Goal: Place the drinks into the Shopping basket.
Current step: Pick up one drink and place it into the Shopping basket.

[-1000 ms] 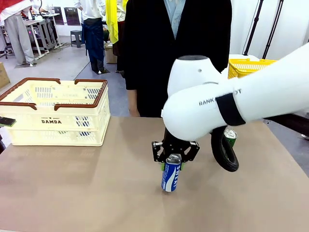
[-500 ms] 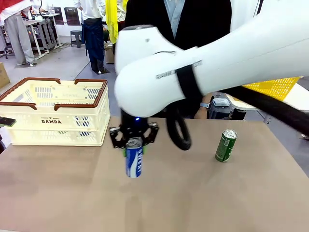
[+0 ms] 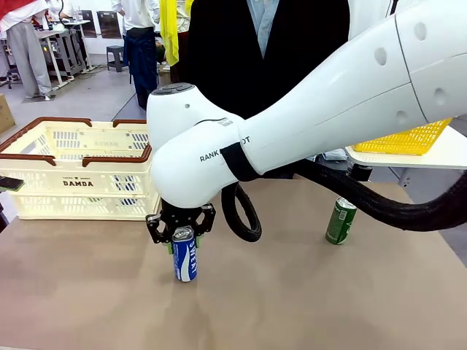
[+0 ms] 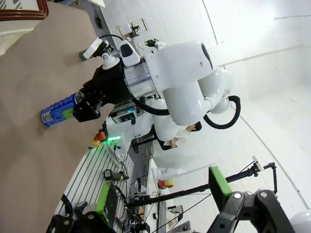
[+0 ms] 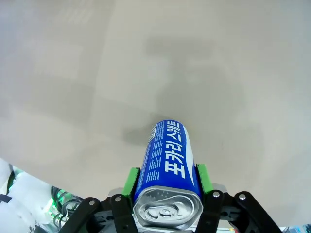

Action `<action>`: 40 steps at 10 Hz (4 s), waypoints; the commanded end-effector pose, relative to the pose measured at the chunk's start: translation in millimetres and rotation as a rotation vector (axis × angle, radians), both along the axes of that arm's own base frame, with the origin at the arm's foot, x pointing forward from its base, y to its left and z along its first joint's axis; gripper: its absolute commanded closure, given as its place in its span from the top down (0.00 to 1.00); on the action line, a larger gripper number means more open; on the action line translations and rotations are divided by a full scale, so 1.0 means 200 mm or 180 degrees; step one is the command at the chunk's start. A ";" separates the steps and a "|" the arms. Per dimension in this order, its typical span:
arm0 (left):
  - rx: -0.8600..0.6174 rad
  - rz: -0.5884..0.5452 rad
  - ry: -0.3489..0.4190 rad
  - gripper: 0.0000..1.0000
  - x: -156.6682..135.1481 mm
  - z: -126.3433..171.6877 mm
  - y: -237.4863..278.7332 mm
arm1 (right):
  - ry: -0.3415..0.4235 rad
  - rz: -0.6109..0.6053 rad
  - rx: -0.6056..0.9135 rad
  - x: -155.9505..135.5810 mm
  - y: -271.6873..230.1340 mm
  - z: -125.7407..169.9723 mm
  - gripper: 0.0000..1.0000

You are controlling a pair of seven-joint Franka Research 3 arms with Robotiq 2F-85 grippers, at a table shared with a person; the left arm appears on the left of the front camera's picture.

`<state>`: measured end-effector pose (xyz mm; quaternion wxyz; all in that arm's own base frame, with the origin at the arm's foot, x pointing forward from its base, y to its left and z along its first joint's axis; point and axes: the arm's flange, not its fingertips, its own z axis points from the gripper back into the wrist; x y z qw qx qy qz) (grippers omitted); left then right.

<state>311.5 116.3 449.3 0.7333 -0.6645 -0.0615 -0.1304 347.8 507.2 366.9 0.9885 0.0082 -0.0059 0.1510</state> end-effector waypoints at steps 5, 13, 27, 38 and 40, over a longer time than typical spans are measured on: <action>0.0007 0.0007 -0.0048 1.00 -0.02 0.00 0.00 | -0.0042 0.0005 0.0004 -0.01 -0.01 0.02 1.00; 0.0007 0.0007 -0.0048 1.00 -0.02 0.00 0.00 | 0.1242 -0.0535 0.1285 0.09 -1.67 0.91 1.00; 0.0003 0.0010 0.0003 1.00 0.00 0.00 0.00 | 0.1798 -0.0789 0.4070 0.14 -3.09 0.45 1.00; 0.3486 0.1804 0.0124 1.00 -0.07 0.27 -1.56 | 0.1798 -0.0789 0.4070 0.14 -3.09 0.45 1.00; 0.3486 0.1804 0.0124 1.00 -0.07 0.27 -1.56 | 0.1798 -0.0789 0.4070 0.14 -3.09 0.45 1.00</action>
